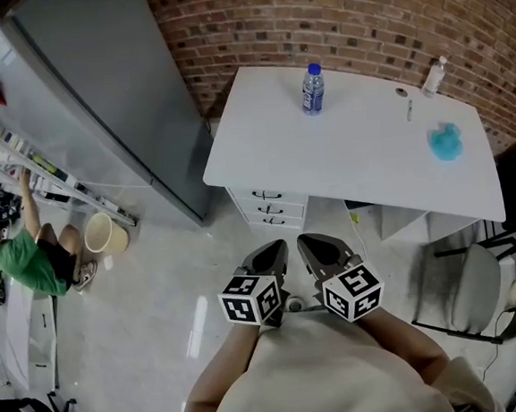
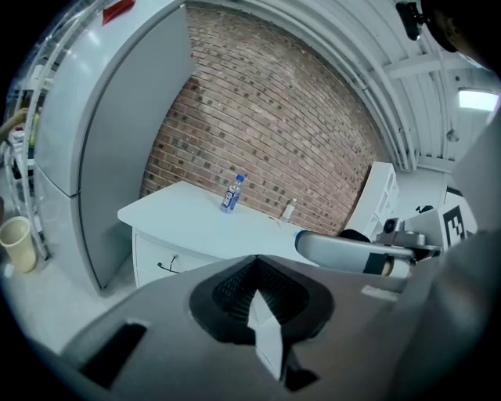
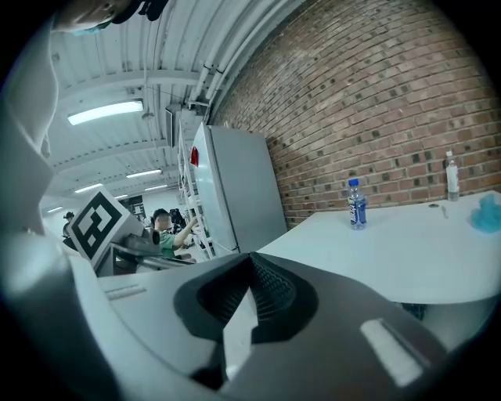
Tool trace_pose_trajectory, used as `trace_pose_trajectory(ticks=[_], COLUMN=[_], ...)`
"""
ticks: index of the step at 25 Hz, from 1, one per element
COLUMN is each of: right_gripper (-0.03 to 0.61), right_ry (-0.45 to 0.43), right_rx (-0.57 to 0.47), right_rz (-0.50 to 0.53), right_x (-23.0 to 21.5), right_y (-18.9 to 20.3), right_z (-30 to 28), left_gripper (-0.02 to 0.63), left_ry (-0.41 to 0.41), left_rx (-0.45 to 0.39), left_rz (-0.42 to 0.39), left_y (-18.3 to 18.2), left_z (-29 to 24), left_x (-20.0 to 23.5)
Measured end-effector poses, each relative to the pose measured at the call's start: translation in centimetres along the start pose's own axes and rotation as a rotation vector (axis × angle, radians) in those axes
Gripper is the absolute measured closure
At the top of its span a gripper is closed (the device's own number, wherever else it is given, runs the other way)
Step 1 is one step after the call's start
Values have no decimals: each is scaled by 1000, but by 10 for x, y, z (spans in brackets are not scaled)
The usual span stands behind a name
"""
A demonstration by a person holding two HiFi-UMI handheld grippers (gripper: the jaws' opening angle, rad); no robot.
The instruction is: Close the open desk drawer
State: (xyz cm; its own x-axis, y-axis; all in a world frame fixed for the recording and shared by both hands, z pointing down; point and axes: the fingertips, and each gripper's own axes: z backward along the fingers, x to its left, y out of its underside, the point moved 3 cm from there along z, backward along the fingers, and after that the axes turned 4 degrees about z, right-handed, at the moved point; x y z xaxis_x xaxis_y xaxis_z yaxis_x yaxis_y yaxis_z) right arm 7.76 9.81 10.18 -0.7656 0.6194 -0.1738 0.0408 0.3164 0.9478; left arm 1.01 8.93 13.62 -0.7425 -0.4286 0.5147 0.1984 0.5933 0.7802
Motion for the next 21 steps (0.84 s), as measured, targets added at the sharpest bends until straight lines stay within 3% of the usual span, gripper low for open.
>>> trace_pose_trajectory(ticks=[21], right_gripper=[577], right_ry=[8], right_rx=[12], right_rz=[-1], right_x=[-8], right_y=[8], right_z=[-6], left_gripper=[617], left_ry=[-21], left_rx=[-17], left_rz=[38], left_y=[1], left_z=[0], left_x=[10])
